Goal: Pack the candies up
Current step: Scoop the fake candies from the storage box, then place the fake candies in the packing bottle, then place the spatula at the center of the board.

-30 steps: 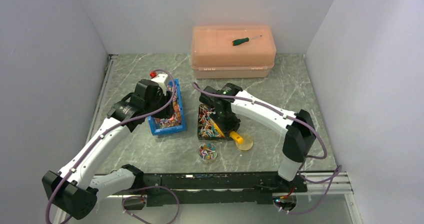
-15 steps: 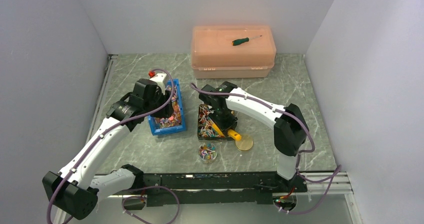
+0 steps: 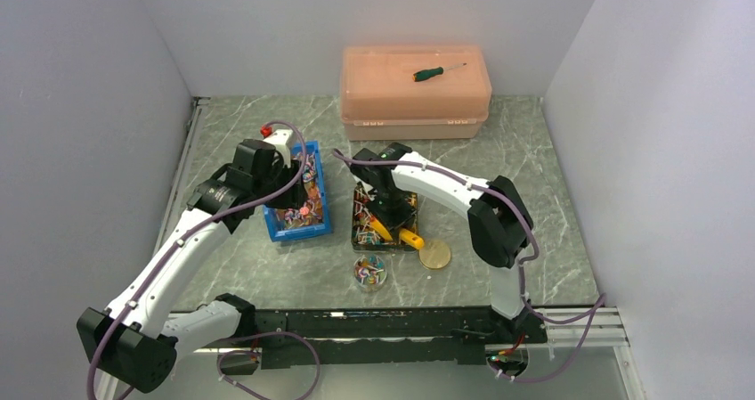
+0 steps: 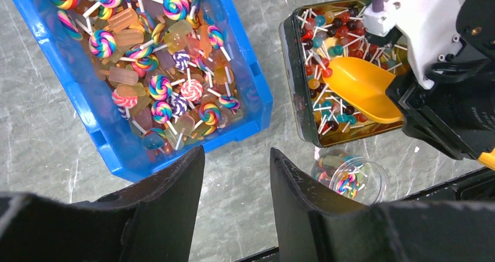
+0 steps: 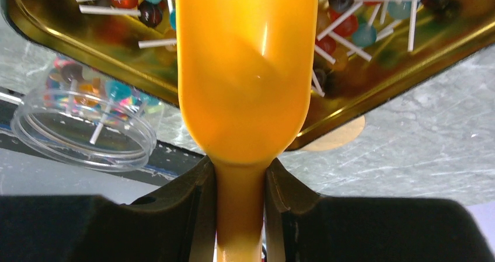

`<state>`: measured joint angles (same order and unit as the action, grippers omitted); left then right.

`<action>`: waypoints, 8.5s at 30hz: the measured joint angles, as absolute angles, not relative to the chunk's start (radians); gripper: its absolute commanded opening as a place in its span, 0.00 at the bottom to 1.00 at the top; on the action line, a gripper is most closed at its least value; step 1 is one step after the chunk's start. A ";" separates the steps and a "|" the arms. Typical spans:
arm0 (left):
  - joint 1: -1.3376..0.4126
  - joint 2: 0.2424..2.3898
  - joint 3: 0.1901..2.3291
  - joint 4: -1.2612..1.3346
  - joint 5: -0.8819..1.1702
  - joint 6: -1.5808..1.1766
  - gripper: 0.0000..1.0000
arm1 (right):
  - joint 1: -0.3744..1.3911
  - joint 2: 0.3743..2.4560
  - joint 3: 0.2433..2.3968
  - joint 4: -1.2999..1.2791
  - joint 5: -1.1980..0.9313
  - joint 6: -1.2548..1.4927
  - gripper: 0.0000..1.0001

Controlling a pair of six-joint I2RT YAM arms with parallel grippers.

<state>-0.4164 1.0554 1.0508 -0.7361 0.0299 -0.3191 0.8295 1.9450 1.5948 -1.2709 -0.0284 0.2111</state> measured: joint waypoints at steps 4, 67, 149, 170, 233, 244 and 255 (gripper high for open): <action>-0.406 1.055 1.049 -0.733 0.038 -0.319 0.50 | 0.820 1.980 1.625 -1.250 -0.036 0.198 0.00; -0.336 1.118 1.034 -0.699 0.107 -0.327 0.48 | 0.891 1.582 1.235 -0.940 0.060 0.178 0.00; -0.316 1.046 1.034 -0.699 0.178 -0.327 0.49 | 1.237 1.603 1.388 -1.446 -0.056 0.424 0.00; -0.278 1.030 1.027 -0.692 0.248 -0.335 0.49 | 1.179 1.603 1.456 -1.469 -0.083 0.401 0.00; -0.248 0.989 0.946 -0.516 0.395 -0.329 0.78 | 0.231 1.297 0.793 -0.459 0.318 0.412 0.00; -0.246 0.974 0.935 -0.490 0.403 -0.329 0.80 | 0.107 1.387 0.737 -0.334 0.228 0.424 0.00; -0.246 0.972 0.935 -0.478 0.404 -0.329 0.81 | 0.041 1.480 0.733 -0.275 0.172 0.452 0.05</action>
<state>-0.2459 0.9722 0.9352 -0.4782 0.4038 -0.3294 0.0414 1.4799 0.7334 -0.2749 0.1722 0.4522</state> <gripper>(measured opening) 0.808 0.309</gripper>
